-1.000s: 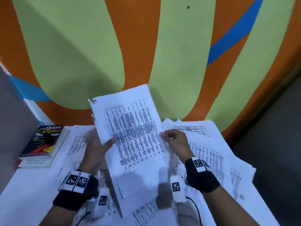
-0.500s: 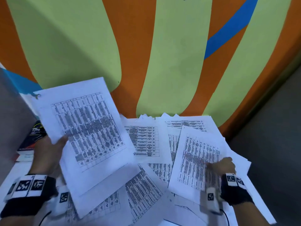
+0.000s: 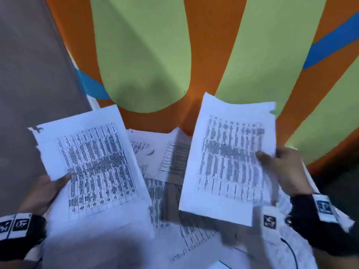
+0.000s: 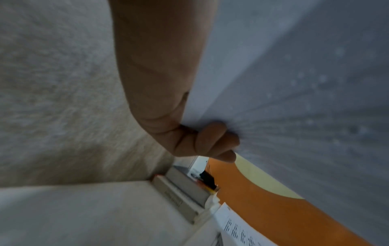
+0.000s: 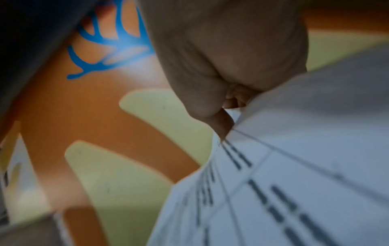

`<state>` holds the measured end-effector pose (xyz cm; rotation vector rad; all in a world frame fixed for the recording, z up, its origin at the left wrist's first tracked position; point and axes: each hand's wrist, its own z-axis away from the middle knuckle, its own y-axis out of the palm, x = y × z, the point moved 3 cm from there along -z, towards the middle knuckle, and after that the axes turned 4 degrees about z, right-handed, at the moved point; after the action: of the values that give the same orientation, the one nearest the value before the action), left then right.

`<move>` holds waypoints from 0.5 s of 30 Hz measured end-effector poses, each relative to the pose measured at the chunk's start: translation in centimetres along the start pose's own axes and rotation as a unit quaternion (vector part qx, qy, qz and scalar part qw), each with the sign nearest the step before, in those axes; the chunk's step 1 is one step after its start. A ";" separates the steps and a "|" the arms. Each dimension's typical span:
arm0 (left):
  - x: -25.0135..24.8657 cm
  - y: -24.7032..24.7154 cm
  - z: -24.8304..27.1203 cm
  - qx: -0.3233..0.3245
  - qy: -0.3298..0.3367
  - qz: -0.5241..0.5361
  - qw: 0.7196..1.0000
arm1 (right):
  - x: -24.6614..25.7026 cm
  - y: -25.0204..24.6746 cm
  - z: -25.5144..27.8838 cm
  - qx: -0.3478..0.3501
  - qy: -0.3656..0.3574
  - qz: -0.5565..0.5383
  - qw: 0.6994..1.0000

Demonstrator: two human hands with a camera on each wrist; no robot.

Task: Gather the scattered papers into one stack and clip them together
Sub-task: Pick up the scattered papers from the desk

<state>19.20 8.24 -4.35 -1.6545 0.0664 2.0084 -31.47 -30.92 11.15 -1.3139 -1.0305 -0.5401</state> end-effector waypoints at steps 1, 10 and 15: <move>-2.6 1.3 3.3 -0.004 0.016 -0.009 1.000 | 0.0 3.4 0.1 0.047 -0.003 0.023 0.999; -2.3 6.1 7.6 -0.025 0.007 0.027 0.999 | -3.5 17.2 -7.3 0.203 -0.034 0.348 0.915; -1.8 7.9 8.1 -0.033 -0.017 -0.041 0.998 | -3.8 18.6 -12.0 0.242 -0.084 0.461 0.850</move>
<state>8.77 3.70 -3.00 -1.6347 -0.0795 1.9958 -14.33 -38.95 -0.98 -1.2283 -0.4999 0.5473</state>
